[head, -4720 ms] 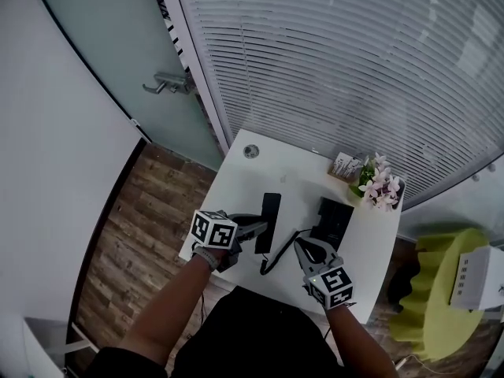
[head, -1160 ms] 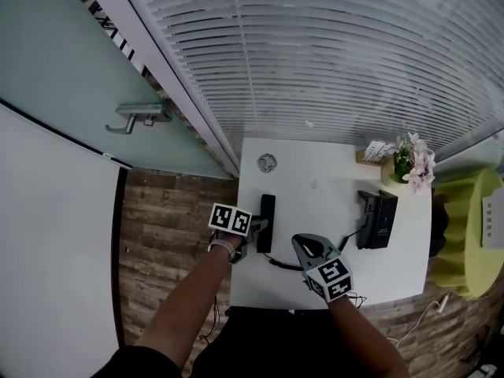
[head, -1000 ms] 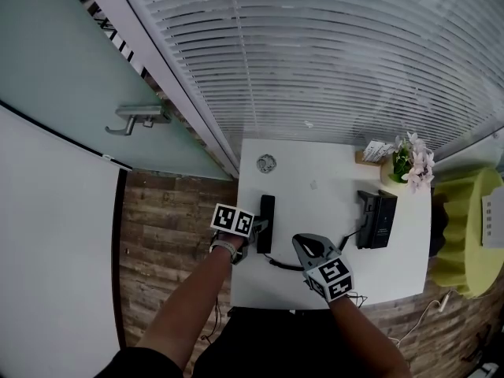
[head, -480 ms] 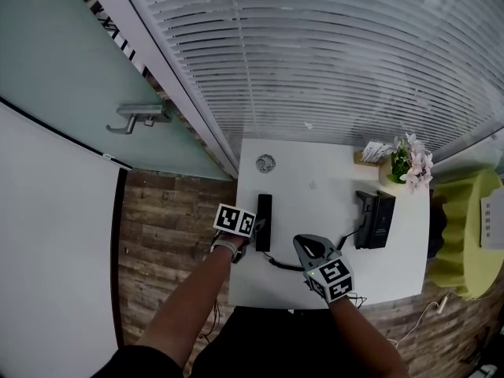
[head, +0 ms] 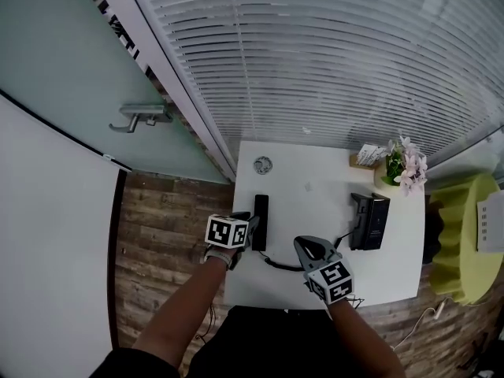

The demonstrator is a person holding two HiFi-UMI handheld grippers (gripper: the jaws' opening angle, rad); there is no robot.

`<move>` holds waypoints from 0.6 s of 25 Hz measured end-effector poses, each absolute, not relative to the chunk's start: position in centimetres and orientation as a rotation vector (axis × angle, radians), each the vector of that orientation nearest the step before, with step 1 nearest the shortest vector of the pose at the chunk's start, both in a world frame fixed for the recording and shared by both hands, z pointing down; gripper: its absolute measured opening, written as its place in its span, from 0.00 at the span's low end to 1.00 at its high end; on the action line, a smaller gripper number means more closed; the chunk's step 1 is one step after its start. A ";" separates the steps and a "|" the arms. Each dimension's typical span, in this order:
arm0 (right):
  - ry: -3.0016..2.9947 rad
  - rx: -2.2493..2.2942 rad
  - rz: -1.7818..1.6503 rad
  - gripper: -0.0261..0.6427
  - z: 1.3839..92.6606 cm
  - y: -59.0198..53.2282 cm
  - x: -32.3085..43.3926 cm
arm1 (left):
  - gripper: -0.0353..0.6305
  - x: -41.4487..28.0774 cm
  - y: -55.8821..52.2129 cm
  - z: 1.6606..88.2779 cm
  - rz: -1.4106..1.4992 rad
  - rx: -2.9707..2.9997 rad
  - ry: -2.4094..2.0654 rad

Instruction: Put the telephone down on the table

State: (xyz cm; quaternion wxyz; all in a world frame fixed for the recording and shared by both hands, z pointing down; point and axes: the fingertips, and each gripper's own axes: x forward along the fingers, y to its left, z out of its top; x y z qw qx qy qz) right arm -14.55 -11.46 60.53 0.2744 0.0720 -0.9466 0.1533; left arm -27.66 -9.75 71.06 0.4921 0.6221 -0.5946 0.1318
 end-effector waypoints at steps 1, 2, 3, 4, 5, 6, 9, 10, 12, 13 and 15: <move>-2.554 0.194 0.411 0.07 60.2 -11.5 -14.2 | 0.24 -27.3 -9.7 70.3 0.298 1.529 -1.461; -2.562 0.195 0.408 0.07 59.8 -11.6 -13.8 | 0.24 -26.7 -9.6 69.5 0.272 1.550 -1.474; -2.569 0.196 0.403 0.07 59.5 -11.6 -13.3 | 0.24 -26.0 -9.5 68.5 0.247 1.578 -1.484; -2.576 0.197 0.396 0.07 59.2 -11.7 -12.8 | 0.24 -25.2 -9.5 67.2 0.226 1.609 -1.495; -2.583 0.195 0.387 0.07 58.9 -11.8 -12.3 | 0.24 -24.4 -9.5 65.9 0.211 1.641 -1.509; -2.591 0.193 0.378 0.07 58.6 -11.8 -11.8 | 0.24 -23.7 -9.5 64.5 0.199 1.670 -1.525; -2.620 0.186 0.362 0.07 57.4 -12.1 -10.2 | 0.23 -21.2 -9.6 61.0 0.160 1.735 -1.563; -2.630 0.186 0.355 0.07 56.9 -12.3 -9.5 | 0.23 -20.3 -9.7 59.9 0.145 1.755 -1.571; -2.648 0.190 0.341 0.07 56.1 -12.6 -8.1 | 0.23 -18.4 -9.9 57.8 0.116 1.797 -1.587; -2.655 0.193 0.337 0.07 55.7 -12.7 -7.4 | 0.23 -17.4 -10.0 56.7 0.104 1.822 -1.597; -2.671 0.195 0.331 0.07 54.8 -12.9 -5.8 | 0.23 -15.2 -9.9 54.6 0.097 1.883 -1.613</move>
